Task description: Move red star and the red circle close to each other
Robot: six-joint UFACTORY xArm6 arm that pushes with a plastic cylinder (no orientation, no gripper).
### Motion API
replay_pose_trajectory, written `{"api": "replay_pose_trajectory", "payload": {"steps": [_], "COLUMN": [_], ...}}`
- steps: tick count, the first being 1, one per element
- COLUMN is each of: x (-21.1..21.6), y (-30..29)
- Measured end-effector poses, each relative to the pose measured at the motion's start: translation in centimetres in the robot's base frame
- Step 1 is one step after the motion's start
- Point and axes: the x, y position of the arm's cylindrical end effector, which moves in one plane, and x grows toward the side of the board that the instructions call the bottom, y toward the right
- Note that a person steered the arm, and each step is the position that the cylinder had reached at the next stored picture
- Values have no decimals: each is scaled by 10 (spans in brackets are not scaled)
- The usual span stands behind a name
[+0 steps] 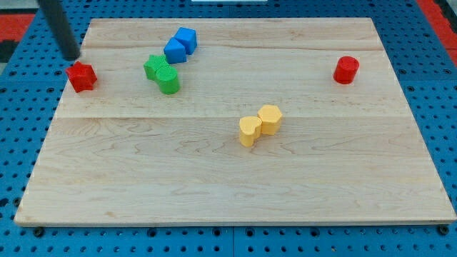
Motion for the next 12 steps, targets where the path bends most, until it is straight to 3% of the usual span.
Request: {"api": "replay_pose_trajectory", "payload": {"steps": [1,2,4,6,7,9,10,12], "x": [51,88,98,146,163,69,59,81], "y": [35,116,197,175,199,299,353,523]}}
